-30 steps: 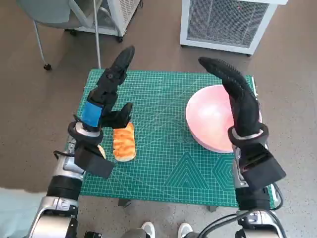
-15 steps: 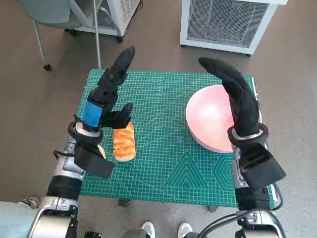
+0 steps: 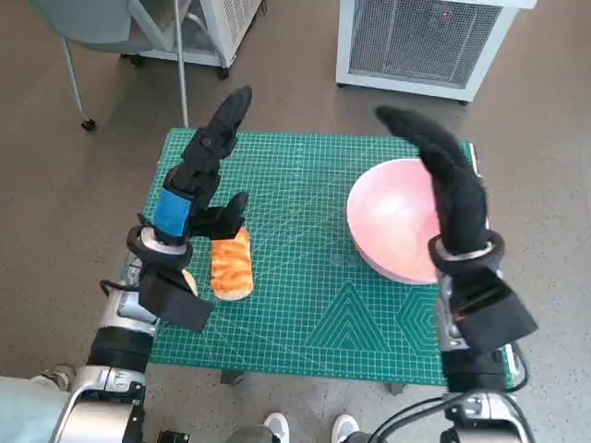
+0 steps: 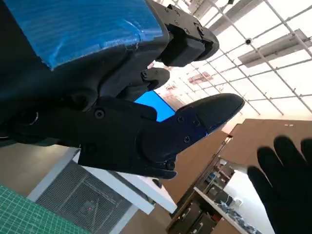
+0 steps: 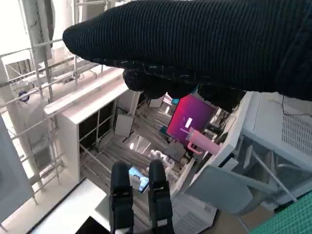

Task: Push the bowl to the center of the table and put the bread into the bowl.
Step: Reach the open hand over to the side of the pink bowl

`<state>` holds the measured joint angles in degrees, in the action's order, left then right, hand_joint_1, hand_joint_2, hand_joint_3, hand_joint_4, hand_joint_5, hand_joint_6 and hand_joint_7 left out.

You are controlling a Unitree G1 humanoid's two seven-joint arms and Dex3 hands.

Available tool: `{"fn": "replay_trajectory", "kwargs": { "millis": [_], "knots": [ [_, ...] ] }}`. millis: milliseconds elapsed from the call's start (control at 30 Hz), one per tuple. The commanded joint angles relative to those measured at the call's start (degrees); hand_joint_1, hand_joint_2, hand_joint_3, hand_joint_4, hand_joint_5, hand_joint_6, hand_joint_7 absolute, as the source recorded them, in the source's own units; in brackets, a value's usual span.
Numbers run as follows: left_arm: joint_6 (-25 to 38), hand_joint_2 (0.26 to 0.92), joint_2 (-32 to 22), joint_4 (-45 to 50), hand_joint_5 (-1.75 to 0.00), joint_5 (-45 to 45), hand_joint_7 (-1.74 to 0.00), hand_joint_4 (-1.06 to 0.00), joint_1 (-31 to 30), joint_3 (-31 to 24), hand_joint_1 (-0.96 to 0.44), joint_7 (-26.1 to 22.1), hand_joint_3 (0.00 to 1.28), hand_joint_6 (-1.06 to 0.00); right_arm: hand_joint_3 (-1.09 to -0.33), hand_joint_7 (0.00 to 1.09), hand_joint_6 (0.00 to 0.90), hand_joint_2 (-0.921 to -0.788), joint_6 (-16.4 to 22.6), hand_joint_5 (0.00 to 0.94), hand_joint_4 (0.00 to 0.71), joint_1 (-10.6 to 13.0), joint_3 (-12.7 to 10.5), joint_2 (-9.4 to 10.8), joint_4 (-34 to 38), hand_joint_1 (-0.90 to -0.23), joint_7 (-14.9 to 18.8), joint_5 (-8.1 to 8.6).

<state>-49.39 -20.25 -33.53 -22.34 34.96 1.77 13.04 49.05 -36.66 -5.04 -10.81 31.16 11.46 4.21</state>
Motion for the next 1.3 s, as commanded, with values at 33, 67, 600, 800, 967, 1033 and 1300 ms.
{"fn": "replay_trajectory", "kwargs": {
  "millis": [33,67,600,800,967,1033,1300],
  "knots": [
    [-0.6,0.921,-0.4,-0.3,0.0,-0.5,0.0,-0.17,0.1,-0.2,-0.67,1.1,0.66,-0.24,-0.823,0.6,-0.001,-0.921,1.1,0.001,0.251,0.1,-3.9,-3.2,6.4,-0.642,-4.8,-2.6],
    [-0.6,0.921,-0.4,-0.3,0.0,-0.6,0.0,-0.17,0.1,-0.2,-0.67,1.2,0.66,-0.24,-0.823,0.6,-0.001,-0.921,1.4,0.002,0.252,0.0,-4.5,-3.5,7.5,-0.635,-6.0,-3.24],
    [-0.3,0.921,-0.7,-0.3,0.0,-1.5,0.0,-0.17,-0.3,-0.2,-0.67,2.4,0.66,-0.24,-0.824,0.54,-0.001,-0.921,0.9,0.0,0.23,-0.8,-8.9,-9.7,26.3,-0.602,-21.9,-9.0],
    [-0.1,0.921,-0.7,-0.5,0.0,-2.2,0.0,-0.17,-0.2,-0.2,-0.67,2.9,0.66,-0.24,-0.828,0.53,-0.001,-0.921,0.2,0.0,0.211,-0.4,-9.4,-9.3,30.2,-0.594,-20.4,-6.75],
    [0.0,0.921,-0.7,-0.5,0.0,-2.4,0.0,-0.17,-0.1,-0.2,-0.68,2.9,0.66,-0.24,-0.834,0.53,-0.001,-0.921,-1.0,0.0,0.207,0.2,-9.5,-8.3,33.2,-0.583,-18.7,-5.29],
    [0.0,0.921,-0.8,-0.5,0.0,-2.3,0.0,-0.17,-0.1,-0.2,-0.68,2.9,0.66,-0.24,-0.838,0.53,-0.001,-0.921,-1.5,0.0,0.206,0.2,-9.6,-8.0,34.3,-0.575,-18.2,-4.8],
    [-0.1,0.921,-1.0,-0.8,0.0,-2.1,0.0,-0.17,0.2,-0.2,-0.68,2.6,0.66,-0.24,-0.851,0.52,-0.001,-0.921,-6.5,0.001,0.207,-0.5,-9.4,-5.0,38.3,-0.547,-16.2,-3.57]
  ]
}}
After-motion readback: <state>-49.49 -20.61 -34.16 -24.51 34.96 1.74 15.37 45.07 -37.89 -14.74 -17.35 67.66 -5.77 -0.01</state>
